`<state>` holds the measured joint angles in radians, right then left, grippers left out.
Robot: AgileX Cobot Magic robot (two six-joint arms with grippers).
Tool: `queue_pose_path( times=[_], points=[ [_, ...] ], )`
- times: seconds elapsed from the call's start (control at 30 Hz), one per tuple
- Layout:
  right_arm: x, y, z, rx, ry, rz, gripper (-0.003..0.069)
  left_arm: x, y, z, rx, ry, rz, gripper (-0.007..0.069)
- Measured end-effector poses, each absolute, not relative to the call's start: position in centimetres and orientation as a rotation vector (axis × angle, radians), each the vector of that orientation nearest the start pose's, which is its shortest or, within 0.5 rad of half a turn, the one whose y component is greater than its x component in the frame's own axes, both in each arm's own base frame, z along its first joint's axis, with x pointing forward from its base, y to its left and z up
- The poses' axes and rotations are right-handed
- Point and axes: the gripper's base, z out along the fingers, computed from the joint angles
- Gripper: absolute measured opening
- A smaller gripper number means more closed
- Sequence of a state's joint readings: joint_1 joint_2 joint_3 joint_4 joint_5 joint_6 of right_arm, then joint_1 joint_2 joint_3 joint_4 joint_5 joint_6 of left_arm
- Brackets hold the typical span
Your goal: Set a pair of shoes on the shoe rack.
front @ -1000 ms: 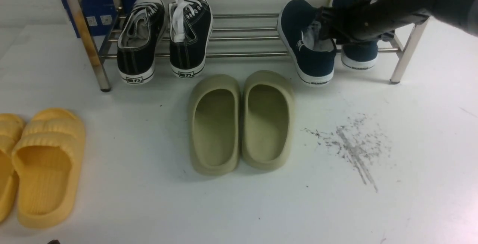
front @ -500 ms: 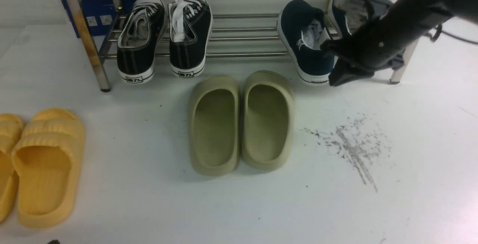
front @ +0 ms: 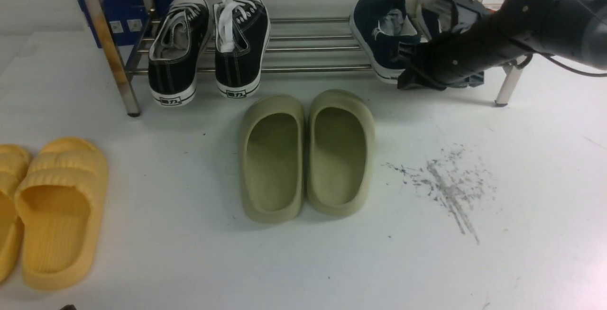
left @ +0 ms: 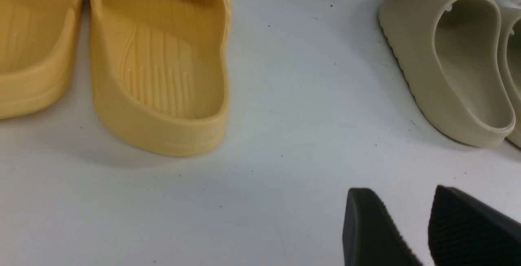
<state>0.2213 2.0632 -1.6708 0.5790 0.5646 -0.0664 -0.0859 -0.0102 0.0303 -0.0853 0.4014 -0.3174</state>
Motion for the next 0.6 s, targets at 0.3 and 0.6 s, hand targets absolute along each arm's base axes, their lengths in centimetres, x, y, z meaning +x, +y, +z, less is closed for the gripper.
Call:
queue_pose_path(
  times=[0.3, 0.6],
  points=[
    [43.2, 13.3, 25.6, -0.124, 2.546, 0.692, -0.0001, 5.1, -0.7, 16.8, -0.274, 1.9, -0.357, 0.0239],
    [37.1, 11.4, 32.6, -0.347, 2.664, 0.537, 0.0005, 5.1, -0.7, 16.8, -0.274, 1.9, -0.357, 0.0239]
  ],
)
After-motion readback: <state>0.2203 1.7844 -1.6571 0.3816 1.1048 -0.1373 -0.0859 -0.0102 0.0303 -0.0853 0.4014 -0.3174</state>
